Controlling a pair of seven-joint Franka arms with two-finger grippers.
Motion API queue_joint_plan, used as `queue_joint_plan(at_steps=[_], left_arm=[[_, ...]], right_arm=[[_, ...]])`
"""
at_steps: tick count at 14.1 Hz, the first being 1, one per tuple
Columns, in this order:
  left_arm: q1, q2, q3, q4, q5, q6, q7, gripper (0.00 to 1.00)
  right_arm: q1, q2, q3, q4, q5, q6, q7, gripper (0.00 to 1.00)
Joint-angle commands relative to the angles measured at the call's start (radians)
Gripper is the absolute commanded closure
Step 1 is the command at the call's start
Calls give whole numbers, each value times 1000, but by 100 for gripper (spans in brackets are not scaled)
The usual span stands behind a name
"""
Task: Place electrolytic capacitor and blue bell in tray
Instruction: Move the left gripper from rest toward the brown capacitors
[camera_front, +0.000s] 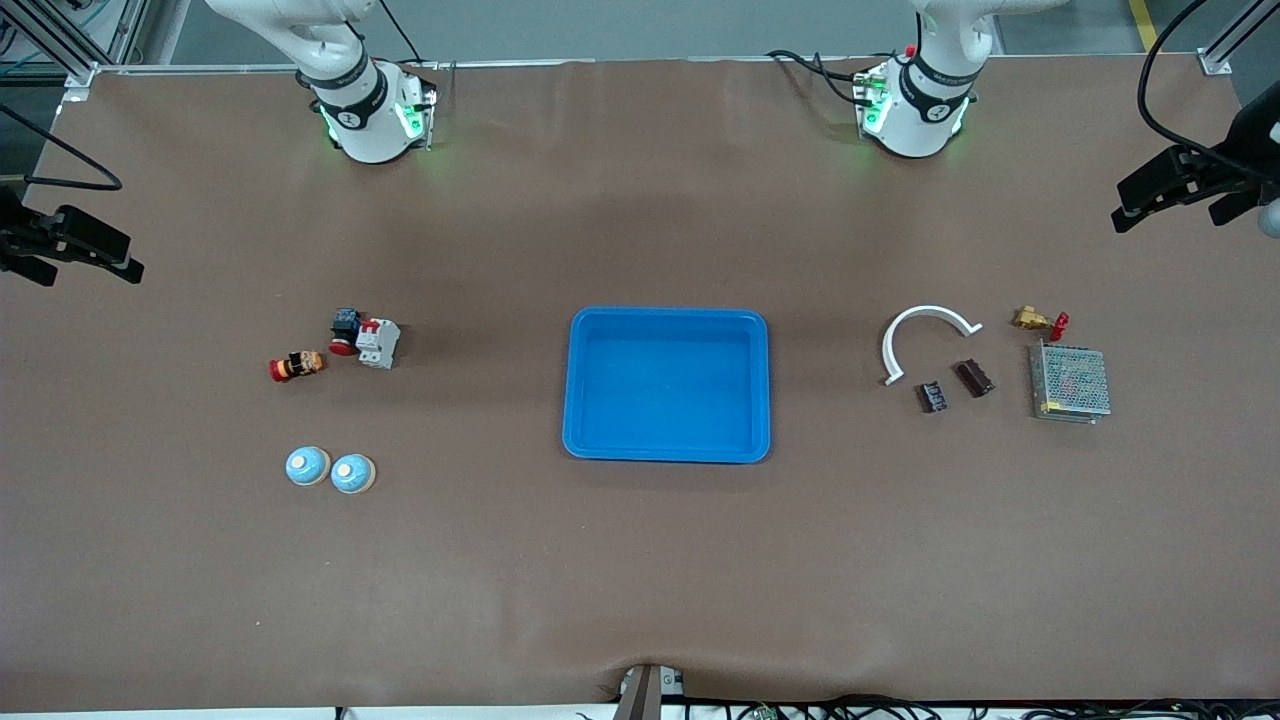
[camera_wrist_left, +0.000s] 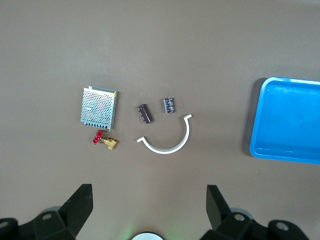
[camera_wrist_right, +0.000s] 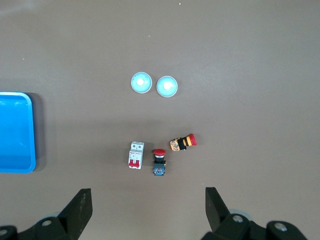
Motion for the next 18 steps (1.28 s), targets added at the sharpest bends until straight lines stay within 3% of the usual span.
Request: queue_joint_plan(at_steps=[1, 8, 18], left_arm=[[4, -6, -5, 11, -12, -13, -16, 0], [10, 54, -5, -3, -18, 44, 12, 0], [4, 46, -8, -398, -18, 437, -95, 0]], right_arm=[[9, -7, -2, -3, -4, -1, 16, 0], [7, -7, -2, -3, -4, -1, 16, 0], [3, -7, -2, -2, -6, -3, 11, 0]])
